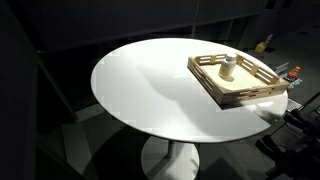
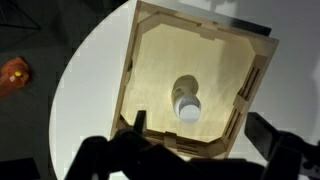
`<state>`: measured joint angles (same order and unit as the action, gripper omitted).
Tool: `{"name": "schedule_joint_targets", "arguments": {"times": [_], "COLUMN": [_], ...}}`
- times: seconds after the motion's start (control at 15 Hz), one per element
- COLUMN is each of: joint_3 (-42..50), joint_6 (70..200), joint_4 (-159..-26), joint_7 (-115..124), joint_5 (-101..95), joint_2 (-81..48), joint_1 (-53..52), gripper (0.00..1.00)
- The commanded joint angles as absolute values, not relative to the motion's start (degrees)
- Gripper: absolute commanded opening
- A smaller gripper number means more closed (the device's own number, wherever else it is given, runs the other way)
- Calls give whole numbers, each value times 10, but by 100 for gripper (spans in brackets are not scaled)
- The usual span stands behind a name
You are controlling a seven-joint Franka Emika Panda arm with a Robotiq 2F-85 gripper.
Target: Put the white lid on the white bottle.
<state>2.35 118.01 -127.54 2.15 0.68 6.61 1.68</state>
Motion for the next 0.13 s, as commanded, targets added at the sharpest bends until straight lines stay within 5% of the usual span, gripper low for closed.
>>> {"name": "schedule_joint_targets", "arguments": {"times": [0.0,0.07], "joint_3": [22,22], "joint_6": [1179,1179], "joint_4": [-1274,-1275], "joint_7": [21,21], "joint_5": [7,7], "joint_2": [65,64], "joint_1": [18,18], "gripper": [100,100]}}
